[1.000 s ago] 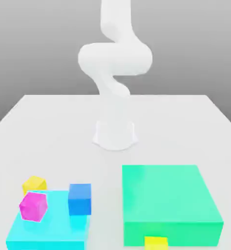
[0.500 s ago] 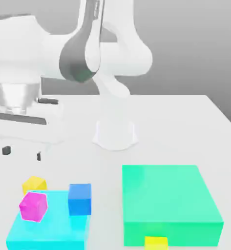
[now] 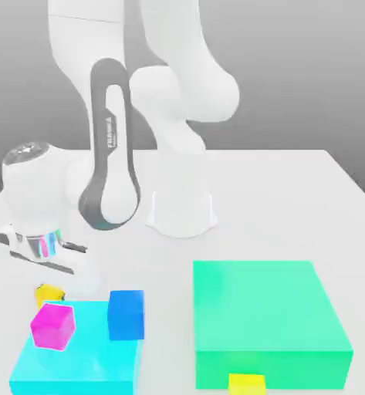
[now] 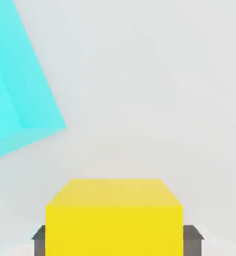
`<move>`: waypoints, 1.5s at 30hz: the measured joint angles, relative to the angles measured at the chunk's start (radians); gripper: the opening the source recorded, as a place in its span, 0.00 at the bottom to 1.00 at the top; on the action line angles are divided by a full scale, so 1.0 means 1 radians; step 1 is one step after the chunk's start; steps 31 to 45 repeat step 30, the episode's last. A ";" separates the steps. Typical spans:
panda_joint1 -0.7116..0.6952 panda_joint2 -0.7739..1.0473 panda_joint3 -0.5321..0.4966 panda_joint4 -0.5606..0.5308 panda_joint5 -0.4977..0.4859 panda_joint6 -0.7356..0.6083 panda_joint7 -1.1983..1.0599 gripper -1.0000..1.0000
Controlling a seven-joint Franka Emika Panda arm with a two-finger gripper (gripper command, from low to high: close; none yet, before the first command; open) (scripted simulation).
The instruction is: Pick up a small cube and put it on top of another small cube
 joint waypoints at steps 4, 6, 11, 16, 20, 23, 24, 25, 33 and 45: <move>0.034 -0.048 -0.045 -0.012 -0.050 -0.036 0.038 0.00; 0.070 -0.116 -0.100 -0.028 -0.128 -0.087 0.096 0.00; 0.144 -0.260 -0.117 -0.027 -0.250 -0.227 0.268 0.00; 0.249 -0.352 -0.063 0.030 -0.287 -0.373 0.489 0.00; 0.300 -0.424 -0.001 0.078 -0.322 -0.490 0.673 0.00; 0.325 -0.450 0.048 0.104 -0.341 -0.543 0.786 0.00; 0.329 -0.427 0.052 0.102 -0.340 -0.518 0.796 0.00; 0.332 -0.398 0.054 0.097 -0.338 -0.483 0.799 0.00; 0.341 -0.333 0.053 0.085 -0.329 -0.407 0.797 1.00; 0.341 -0.333 0.053 0.085 -0.329 -0.407 0.797 1.00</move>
